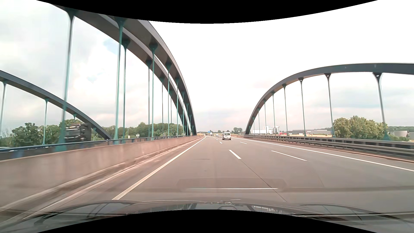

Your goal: Follow the waypoints while adhering to traffic rules and regulations

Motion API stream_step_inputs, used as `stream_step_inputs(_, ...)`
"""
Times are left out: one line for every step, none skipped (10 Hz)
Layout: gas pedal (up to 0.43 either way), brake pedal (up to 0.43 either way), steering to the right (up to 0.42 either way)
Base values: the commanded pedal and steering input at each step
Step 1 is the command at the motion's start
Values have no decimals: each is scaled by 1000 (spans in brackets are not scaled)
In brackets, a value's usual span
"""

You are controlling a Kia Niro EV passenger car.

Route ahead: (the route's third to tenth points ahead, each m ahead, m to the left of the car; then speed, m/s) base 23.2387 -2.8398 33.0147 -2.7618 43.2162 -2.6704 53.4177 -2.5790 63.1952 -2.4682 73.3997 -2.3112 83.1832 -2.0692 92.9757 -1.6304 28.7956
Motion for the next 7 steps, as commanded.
stream_step_inputs(461,0,-4)
stream_step_inputs(461,0,-4)
stream_step_inputs(449,0,-5)
stream_step_inputs(449,0,-5)
stream_step_inputs(449,0,-5)
stream_step_inputs(449,0,-5)
stream_step_inputs(449,0,-5)
